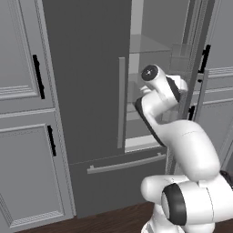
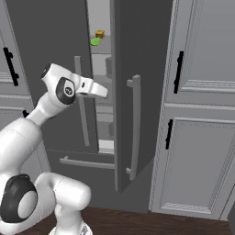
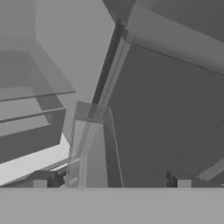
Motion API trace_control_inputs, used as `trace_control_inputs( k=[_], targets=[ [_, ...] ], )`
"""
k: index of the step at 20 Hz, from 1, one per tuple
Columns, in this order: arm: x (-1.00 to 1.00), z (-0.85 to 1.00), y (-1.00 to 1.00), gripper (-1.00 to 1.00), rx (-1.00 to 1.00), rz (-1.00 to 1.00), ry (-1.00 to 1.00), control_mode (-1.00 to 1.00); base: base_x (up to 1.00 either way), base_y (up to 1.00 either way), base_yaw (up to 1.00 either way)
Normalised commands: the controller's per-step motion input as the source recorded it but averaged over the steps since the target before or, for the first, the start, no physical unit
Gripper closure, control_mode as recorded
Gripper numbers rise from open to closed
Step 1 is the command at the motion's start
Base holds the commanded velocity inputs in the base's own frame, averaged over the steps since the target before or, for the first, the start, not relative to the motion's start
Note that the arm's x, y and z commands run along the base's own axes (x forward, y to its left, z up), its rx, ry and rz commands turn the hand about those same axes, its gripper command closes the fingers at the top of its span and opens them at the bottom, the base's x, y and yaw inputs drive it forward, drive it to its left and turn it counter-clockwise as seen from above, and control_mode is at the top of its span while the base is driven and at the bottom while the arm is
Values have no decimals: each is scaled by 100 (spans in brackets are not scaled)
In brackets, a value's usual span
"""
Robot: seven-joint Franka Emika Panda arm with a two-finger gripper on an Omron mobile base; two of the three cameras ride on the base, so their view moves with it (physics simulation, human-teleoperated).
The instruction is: Grab a lemon wedge from the fridge and one ice cube from the ice bowl, and put them in the glass of lemonade.
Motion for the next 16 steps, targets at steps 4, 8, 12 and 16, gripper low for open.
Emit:
trace_control_inputs(
  k=[4,8,12,16],
  targets=[
    [44,-16,-24,-100,-13,-7,0,-100,0,0,0],
    [5,0,-63,-100,-8,-18,0,-100,0,0,0],
    [0,-6,-99,-100,-1,-24,0,-100,0,0,0],
    [0,-9,-100,-100,0,-24,0,-100,0,0,0]
  ],
)
